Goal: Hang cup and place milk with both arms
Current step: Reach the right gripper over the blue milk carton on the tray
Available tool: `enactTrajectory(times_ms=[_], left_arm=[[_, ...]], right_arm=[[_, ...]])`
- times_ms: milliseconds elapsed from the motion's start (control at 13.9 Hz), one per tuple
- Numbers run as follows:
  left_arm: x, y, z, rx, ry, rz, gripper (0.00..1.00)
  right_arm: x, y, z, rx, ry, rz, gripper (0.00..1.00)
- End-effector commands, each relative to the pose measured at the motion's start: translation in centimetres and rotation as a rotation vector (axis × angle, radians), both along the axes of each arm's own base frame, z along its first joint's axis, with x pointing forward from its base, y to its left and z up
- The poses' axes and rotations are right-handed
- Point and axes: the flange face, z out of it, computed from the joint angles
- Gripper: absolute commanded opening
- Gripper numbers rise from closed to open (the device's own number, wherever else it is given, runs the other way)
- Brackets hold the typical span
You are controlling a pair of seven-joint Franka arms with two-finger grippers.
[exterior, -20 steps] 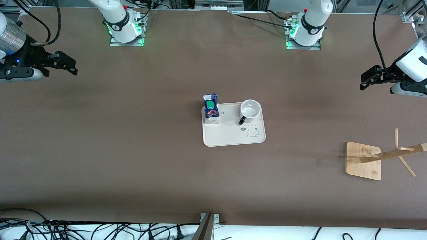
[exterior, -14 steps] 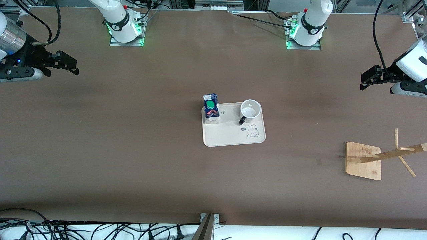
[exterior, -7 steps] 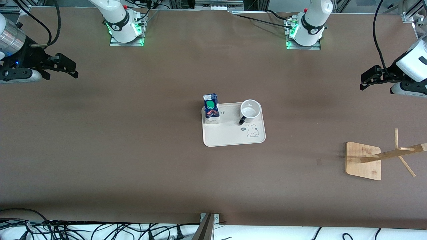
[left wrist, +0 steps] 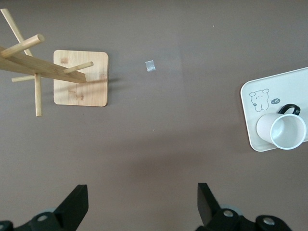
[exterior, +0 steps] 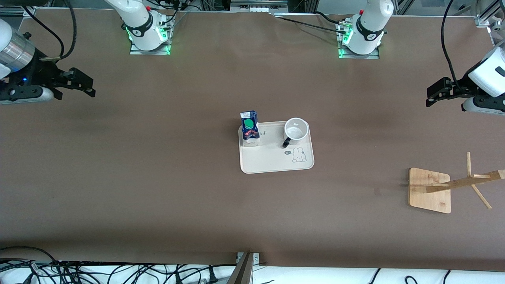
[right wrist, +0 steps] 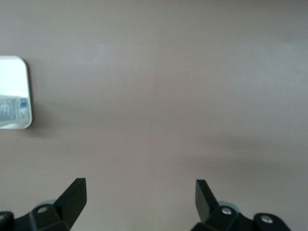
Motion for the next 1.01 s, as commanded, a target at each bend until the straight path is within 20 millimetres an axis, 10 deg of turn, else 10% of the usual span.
enactTrajectory(times_ms=[0,361,938], left_arm=[[-0.4,0.0,0.8,0.019,-0.002,0.008,1.00],[-0.4,0.0,0.8,0.019,-0.002,0.008,1.00],[-0.3,0.0,0.7,0.019,-0.001,0.008,1.00]], right_arm=[[-0.5,5.6,-1.8,0.000,0.084,0.122,1.00],[-1.5,15.3,-4.4,0.078,0.109,0.174,1.00],[-1.5,37.6,-14.0,0.090,0.017,0.048,1.00]])
